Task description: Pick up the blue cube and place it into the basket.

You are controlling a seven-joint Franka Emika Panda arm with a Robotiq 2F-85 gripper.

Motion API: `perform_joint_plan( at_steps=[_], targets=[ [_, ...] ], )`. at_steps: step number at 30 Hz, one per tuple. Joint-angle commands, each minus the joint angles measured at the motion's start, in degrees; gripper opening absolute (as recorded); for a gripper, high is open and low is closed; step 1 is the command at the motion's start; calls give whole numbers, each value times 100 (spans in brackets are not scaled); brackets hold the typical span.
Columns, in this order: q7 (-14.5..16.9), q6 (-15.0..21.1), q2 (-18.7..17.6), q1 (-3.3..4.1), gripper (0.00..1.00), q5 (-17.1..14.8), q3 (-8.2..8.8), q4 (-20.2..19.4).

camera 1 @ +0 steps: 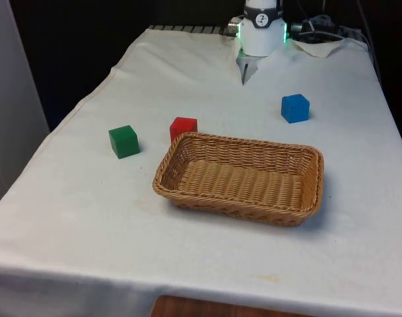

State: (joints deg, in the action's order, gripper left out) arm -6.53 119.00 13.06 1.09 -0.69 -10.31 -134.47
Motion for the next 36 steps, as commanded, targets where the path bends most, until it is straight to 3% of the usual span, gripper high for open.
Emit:
perform_joint_plan(
  at_steps=[1, 6, 7, 8, 14, 15, 23, 25, 36],
  targets=[
    [11, 155, 46, 17, 100, 17, -29, -120],
    [63, 453, 34, 11, 100, 29, -109, -355],
    [69, 344, 0, 0, 100, 0, -92, -286],
    [80, 556, 29, 11, 100, 34, -132, -435],
    [143, 825, 17, 6, 100, 52, -201, -682],
    [155, 739, 0, 0, 100, 11, -189, -636],
    [252, 1278, -34, 0, 100, 183, -269, -1043],
    [286, 1243, -34, 0, 100, 149, -258, -1049],
    [264, 1799, -69, -6, 100, 453, -315, -1427]
  ],
)
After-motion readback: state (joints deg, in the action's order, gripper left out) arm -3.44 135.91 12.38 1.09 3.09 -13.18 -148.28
